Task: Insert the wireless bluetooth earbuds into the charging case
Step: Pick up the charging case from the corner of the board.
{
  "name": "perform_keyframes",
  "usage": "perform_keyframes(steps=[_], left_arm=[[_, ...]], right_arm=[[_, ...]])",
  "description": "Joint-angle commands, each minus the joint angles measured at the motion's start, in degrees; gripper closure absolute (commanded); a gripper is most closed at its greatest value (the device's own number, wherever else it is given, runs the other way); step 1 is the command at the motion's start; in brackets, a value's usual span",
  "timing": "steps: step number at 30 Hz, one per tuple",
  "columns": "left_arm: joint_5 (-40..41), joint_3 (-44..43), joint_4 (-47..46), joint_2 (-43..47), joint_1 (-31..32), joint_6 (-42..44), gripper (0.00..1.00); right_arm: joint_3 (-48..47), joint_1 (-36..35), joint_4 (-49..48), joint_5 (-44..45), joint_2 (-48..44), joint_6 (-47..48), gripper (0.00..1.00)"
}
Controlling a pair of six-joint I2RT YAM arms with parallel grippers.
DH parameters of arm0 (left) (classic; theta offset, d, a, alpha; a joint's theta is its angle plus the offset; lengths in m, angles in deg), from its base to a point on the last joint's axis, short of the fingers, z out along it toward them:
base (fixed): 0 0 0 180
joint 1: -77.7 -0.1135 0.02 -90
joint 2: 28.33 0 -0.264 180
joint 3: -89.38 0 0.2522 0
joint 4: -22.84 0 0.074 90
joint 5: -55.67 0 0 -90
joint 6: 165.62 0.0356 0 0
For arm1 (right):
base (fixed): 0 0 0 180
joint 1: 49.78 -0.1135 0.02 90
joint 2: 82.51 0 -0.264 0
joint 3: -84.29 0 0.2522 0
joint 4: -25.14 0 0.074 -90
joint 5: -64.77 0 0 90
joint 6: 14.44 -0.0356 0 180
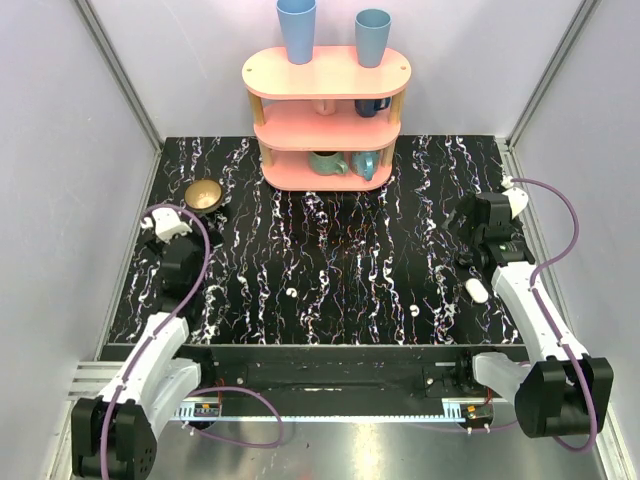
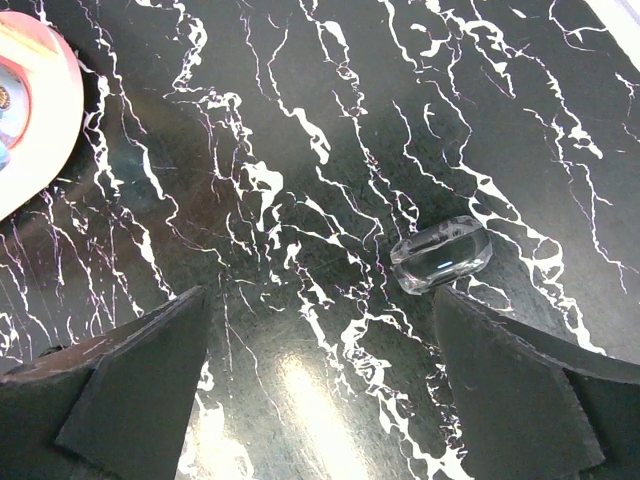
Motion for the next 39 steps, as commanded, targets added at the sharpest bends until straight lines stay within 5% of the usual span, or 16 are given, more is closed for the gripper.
perform_keyframes(steps=[1,4,8,16,19,23,34,39], left_arm=[[8.90,-11.66,17.85,1.81,0.22,-14.03,0.01],[5.35,-18.36,27.91,2.60,0.22,-12.84,0.01],[-13.78,-18.64,28.36,8.12,0.22,-5.98,0.01],[-35.80,-16.17,25.45,18.42,0.22,-2.03,0.01],[-30.13,-16.79,29.14,17.98,0.22,-3.85,0.01],[-6.24,-17.23,39.68,17.28,1.10,-13.95,0.01],[-25.24,-17.58,39.70,17.55,1.89,-7.30,0.01],[-27.37,-18.37,40.84,15.61,1.89,-6.33,0.01]], right_arm=[[-2.39,0.06,1.04,2.67,-1.64,-0.62,0.00],[-4.13,0.41,4.55,4.60,1.16,-1.23,0.00],[-6.34,2.08,8.78,3.47,5.74,-1.24,0.00],[-3.97,7.34,5.61,-2.60,4.33,0.51,0.00],[-4.15,9.37,5.62,-3.30,4.60,1.49,0.00],[-3.71,11.31,5.70,-3.21,3.20,-1.49,0.00],[-2.92,11.92,4.12,-5.15,4.16,-4.49,0.00],[-1.52,13.59,4.21,-6.81,4.69,-4.40,0.00]])
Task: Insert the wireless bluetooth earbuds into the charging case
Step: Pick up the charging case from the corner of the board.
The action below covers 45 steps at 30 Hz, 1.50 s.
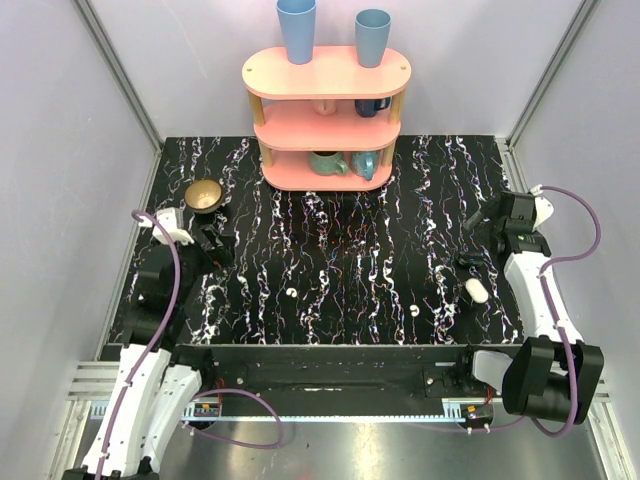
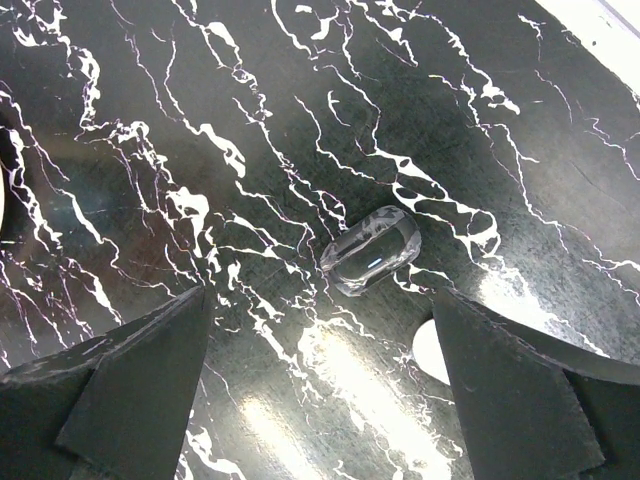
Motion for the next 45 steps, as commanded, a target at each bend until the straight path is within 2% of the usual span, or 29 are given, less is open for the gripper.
perform_keyframes(steps=[1,9,13,23,29,45], left_arm=[[-5.14,-2.69,-0.25,-1.83,0.21,1.91,0.01],[-7.43,-3.23,-0.16,-4.21,0.21,2.53,0.01],[-7.61,-3.31,-0.16,-4.21,0.21,2.62,0.01],[-7.17,-3.23,-0.07,-4.56,0.21,2.44,0.01],[-7.26,-3.31,-0.16,-5.17,0.21,2.36,0.01],[-7.87,-3.49,-0.07,-6.14,-0.23,2.09,0.01]], right_arm=[[1.44,1.99,-1.47,-2.49,0.58,-0.90,0.00],[4.25,3.92,-2.26,-2.67,3.83,-1.70,0.00],[3.47,5.77,-4.54,-7.75,10.05,-2.57,0.00],[3.20,7.00,-8.33,-8.73,17.36,-4.86,0.00],[3.99,7.00,-10.96,-15.67,20.53,-4.69,0.00],[14.97,6.65,-26.26,-30.62,20.45,-16.63,0.02]])
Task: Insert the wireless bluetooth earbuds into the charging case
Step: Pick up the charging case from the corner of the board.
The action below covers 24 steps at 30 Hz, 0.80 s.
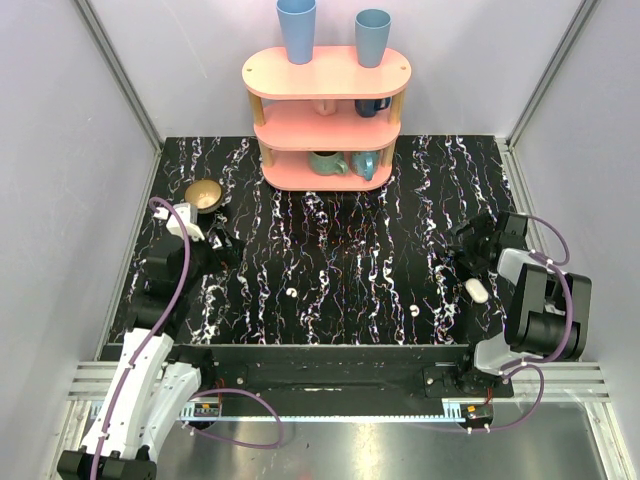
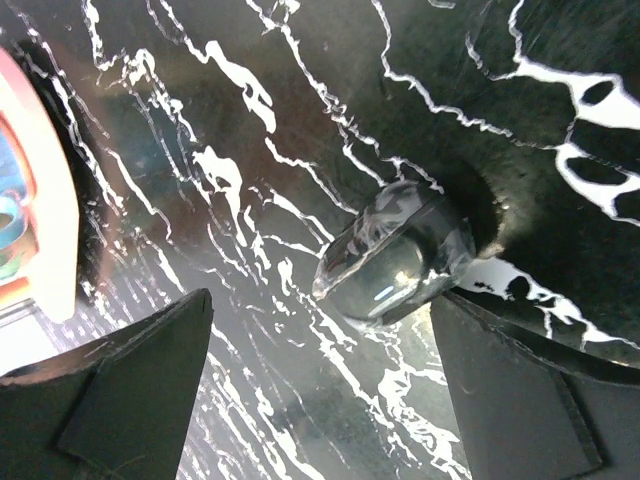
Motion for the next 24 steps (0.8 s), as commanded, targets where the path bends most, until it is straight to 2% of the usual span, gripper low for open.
perform_keyframes(steps=[1,6,20,23,24], left_arm=[[-1.23,-2.35,-1.58,-0.19,-0.37,-0.01,0.01],[-1.49,-2.44,-1.67,-0.37,-0.63,-0.09,0.01],[-2.19,-2.44,-1.67,-0.81,-1.24,-0.18,0.01],[-2.28,-2.44,-1.58,-0.90,-1.42,-0.18,0.01],[-2.37,-2.44,-1.67,-0.99,-1.51,-0.18,0.01]], right_arm=[[4.03,-0.43,-0.18,-4.06,-0.34,-4.27,0.02],[5.26,-1.14,-2.12,-2.14,-2.02,-4.10,0.02],[-1.07,-2.80,-5.28,-4.85,5.19,-4.44,0.04],[-3.78,-5.17,-4.32,-6.26,4.67,-0.24,0.05],[-4.84,-6.57,-2.57,-8.00,4.32,5.17,0.05]])
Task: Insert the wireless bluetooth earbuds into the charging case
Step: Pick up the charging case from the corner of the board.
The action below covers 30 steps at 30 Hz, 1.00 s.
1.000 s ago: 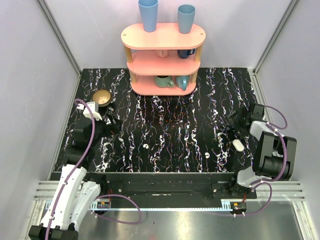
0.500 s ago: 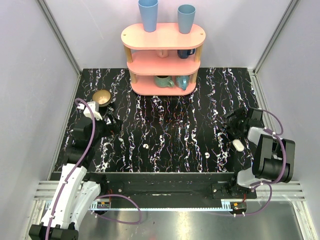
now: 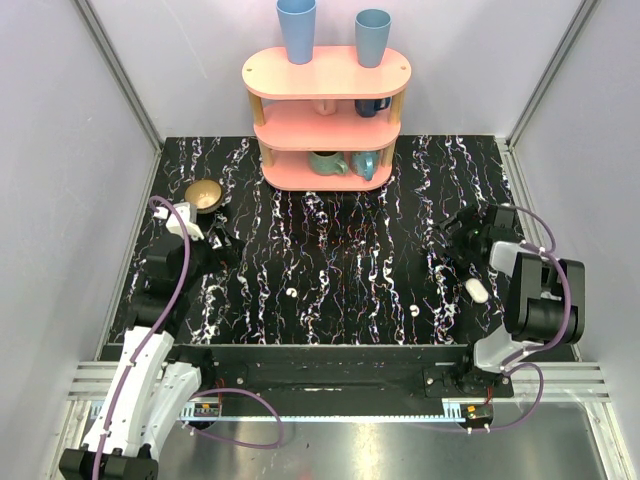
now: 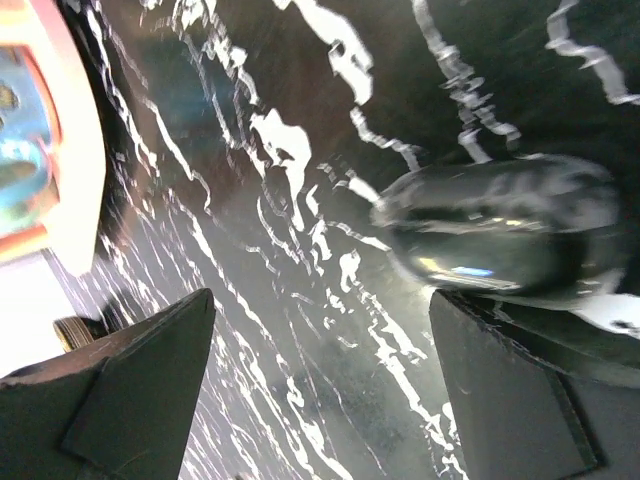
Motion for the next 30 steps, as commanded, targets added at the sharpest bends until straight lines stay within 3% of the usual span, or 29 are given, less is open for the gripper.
perform_keyframes(steps=[1,5,7,10,14,18,21,26,30], left_arm=[[-1.76,-2.42,-1.58,-0.24,-0.50,-0.25,0.01],[-2.02,-2.51,-1.67,-0.60,-0.59,-0.25,0.01],[-2.20,-2.51,-1.67,-0.60,-0.68,-0.25,0.01],[-2.72,-2.59,-1.85,-1.03,-0.77,-0.25,0.01],[-3.69,-2.68,-2.02,-1.47,-0.85,-0.25,0.01],[-4.13,-2.77,-2.11,-1.82,-0.85,-0.16,0.01],[-4.92,-2.77,-2.55,-2.26,-0.85,-0.16,0.01],[-4.84,-2.86,-2.55,-2.97,-0.85,-0.07,0.01],[-5.71,-3.12,-2.72,-4.46,-0.85,0.10,0.01]], right_arm=[[-6.08,-4.27,5.29,-3.32,-1.12,11.77,0.05],[-11.02,-5.59,15.21,-3.24,-6.31,28.27,0.05],[-11.65,-5.51,18.39,3.51,-10.79,30.51,0.02],[-9.29,-5.50,13.40,7.92,-16.42,38.05,0.02],[-2.86,-5.42,1.88,7.59,-18.80,60.06,0.03],[-9.17,-5.24,8.78,11.19,-10.40,69.52,0.00],[-16.20,-4.45,16.09,5.91,-3.72,77.35,0.00],[-20.52,-1.55,19.97,-3.91,1.41,85.76,0.01],[-22.72,-0.41,29.62,-3.67,5.88,94.67,0.02]])
